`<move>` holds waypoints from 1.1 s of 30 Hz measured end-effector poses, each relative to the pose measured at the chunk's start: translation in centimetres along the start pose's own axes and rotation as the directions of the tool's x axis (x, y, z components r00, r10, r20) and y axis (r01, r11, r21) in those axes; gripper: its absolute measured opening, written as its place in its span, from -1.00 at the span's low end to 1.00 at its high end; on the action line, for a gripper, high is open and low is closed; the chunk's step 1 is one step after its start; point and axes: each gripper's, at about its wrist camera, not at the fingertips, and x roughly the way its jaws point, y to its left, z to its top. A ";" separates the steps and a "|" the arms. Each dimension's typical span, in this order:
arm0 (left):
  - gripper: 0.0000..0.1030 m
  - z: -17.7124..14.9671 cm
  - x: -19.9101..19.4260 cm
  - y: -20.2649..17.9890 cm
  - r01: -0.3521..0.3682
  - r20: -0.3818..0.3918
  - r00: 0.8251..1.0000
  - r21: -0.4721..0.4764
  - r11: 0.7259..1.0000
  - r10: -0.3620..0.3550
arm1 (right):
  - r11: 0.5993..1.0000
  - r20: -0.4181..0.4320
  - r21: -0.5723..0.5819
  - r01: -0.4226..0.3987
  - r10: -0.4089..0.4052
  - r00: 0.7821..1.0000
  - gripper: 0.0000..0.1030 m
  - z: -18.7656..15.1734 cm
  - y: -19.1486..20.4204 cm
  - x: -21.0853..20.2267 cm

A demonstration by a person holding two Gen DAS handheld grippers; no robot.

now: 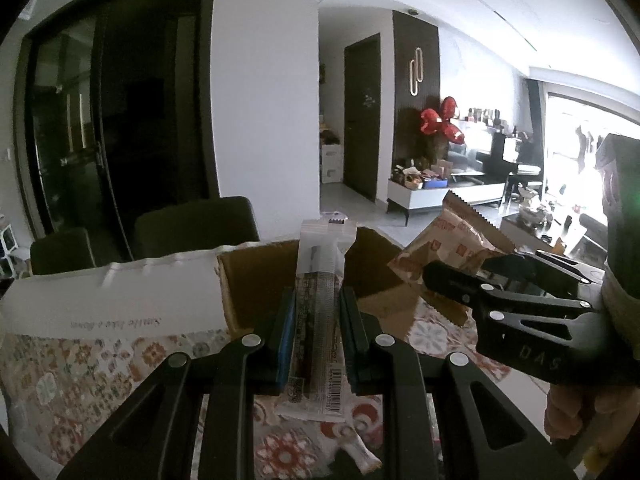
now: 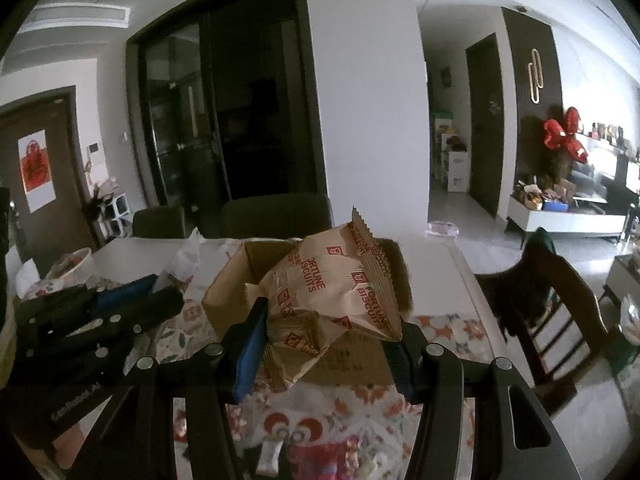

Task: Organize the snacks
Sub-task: 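Carry both snacks over the cardboard box and open both tools to drop them, then move both tools back from the box toward the remaining snacks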

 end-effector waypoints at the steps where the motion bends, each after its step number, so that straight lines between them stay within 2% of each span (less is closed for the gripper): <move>1: -0.58 0.4 0.7 0.3 -0.004 -0.002 1.000 0.000 1.000 0.004 | 1.000 -0.003 -0.006 -0.007 0.007 1.000 0.06 0.3 0.0 0.6; 9: -0.57 2.3 5.4 1.9 0.006 -0.056 0.998 -0.028 1.000 -0.007 | 0.999 -0.051 -0.003 -0.041 0.041 0.998 0.06 2.7 -0.9 5.9; 15: -0.56 2.8 9.6 2.9 0.022 -0.127 0.991 -0.062 0.998 -0.030 | 0.999 -0.102 -0.004 -0.041 0.040 0.994 0.06 3.2 -1.9 9.3; 19: -0.45 2.8 11.4 3.3 0.017 -0.156 0.987 -0.072 0.997 -0.028 | 1.000 -0.121 -0.011 -0.028 0.027 0.992 0.07 3.2 -2.2 10.5; 21: -0.27 3.0 11.7 3.4 0.013 -0.155 0.988 -0.067 0.998 -0.024 | 1.000 -0.134 -0.008 -0.025 0.024 0.991 0.07 3.2 -2.4 11.3; 22: -0.05 3.0 11.7 3.3 0.002 -0.152 0.988 -0.064 0.998 -0.012 | 1.000 -0.142 -0.004 -0.028 0.027 0.990 0.07 3.1 -2.6 11.6; 23: 0.07 3.1 11.7 3.4 -0.005 -0.147 0.989 -0.063 0.998 -0.004 | 1.000 -0.149 0.001 -0.029 0.028 0.988 0.09 3.3 -2.6 12.0; 24: 0.10 3.0 11.5 3.4 -0.015 -0.136 0.991 -0.057 0.998 0.007 | 1.000 -0.153 0.007 -0.030 0.031 0.988 0.12 3.3 -2.6 12.0; 27: 0.26 2.8 11.0 3.6 -0.046 -0.128 0.991 -0.046 0.998 0.040 | 0.999 -0.155 0.029 -0.015 0.019 0.988 0.49 3.0 -3.0 12.2; 33: 0.50 2.0 9.0 3.6 -0.082 -0.109 0.991 -0.045 0.996 0.077 | 0.999 -0.121 0.012 0.045 -0.043 0.992 0.53 2.4 -2.6 10.8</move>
